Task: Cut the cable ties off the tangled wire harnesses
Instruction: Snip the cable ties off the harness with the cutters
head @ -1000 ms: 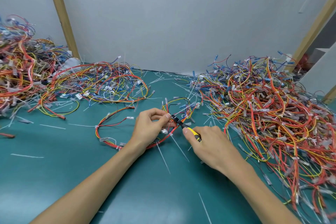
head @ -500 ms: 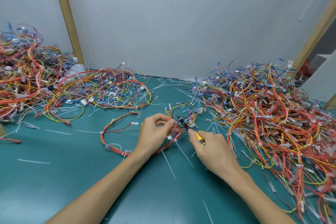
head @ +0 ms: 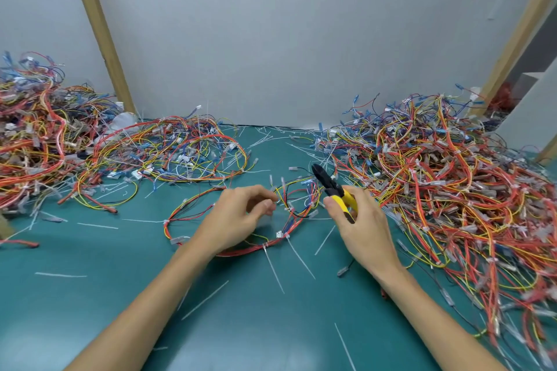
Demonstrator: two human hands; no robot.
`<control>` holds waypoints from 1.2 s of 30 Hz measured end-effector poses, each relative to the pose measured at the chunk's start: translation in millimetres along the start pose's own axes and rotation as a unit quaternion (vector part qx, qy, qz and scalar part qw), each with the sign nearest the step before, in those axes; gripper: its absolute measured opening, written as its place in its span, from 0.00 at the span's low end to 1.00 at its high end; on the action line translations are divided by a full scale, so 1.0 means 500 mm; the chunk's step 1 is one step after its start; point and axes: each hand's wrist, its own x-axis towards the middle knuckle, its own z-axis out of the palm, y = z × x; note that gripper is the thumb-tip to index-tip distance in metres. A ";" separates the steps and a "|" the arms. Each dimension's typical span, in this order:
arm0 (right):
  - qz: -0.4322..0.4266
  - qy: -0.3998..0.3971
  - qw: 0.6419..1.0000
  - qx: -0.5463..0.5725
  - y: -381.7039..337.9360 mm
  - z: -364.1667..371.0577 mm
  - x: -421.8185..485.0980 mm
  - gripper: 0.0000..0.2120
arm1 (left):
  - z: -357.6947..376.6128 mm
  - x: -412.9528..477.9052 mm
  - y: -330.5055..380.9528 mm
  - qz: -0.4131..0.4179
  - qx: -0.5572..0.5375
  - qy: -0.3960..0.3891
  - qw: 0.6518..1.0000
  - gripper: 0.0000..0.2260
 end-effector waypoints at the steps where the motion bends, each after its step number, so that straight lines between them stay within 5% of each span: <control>1: 0.002 0.012 1.000 0.011 0.002 0.000 0.001 0.17 | -0.007 0.000 -0.003 0.004 0.015 0.020 1.000 0.06; 4: 0.054 0.025 0.991 0.119 0.001 0.000 0.007 0.18 | -0.014 -0.010 -0.016 0.010 0.047 0.085 0.995 0.06; 7: 0.150 0.003 0.938 0.312 -0.008 -0.008 0.015 0.26 | -0.009 -0.030 -0.028 0.038 0.081 0.130 0.987 0.07; 12: 0.209 -0.012 0.897 0.390 -0.002 -0.009 0.016 0.27 | 0.000 -0.031 -0.018 0.064 0.077 0.163 0.982 0.07; 20: 0.268 -0.050 0.847 0.456 0.001 -0.017 0.025 0.25 | -0.015 -0.055 0.007 0.074 0.094 0.054 0.991 0.03; 26: 0.248 -0.075 0.860 0.439 -0.001 -0.018 0.024 0.24 | 0.034 -0.079 0.022 0.229 0.328 -0.001 0.916 0.05; 32: 0.255 -0.074 0.860 0.436 -0.002 -0.018 0.026 0.23 | 0.034 -0.070 -0.003 0.070 0.333 -0.011 0.940 0.17; 36: 0.257 -0.074 0.858 0.438 0.002 -0.018 0.028 0.24 | 0.035 -0.054 -0.019 0.028 0.353 -0.044 0.934 0.14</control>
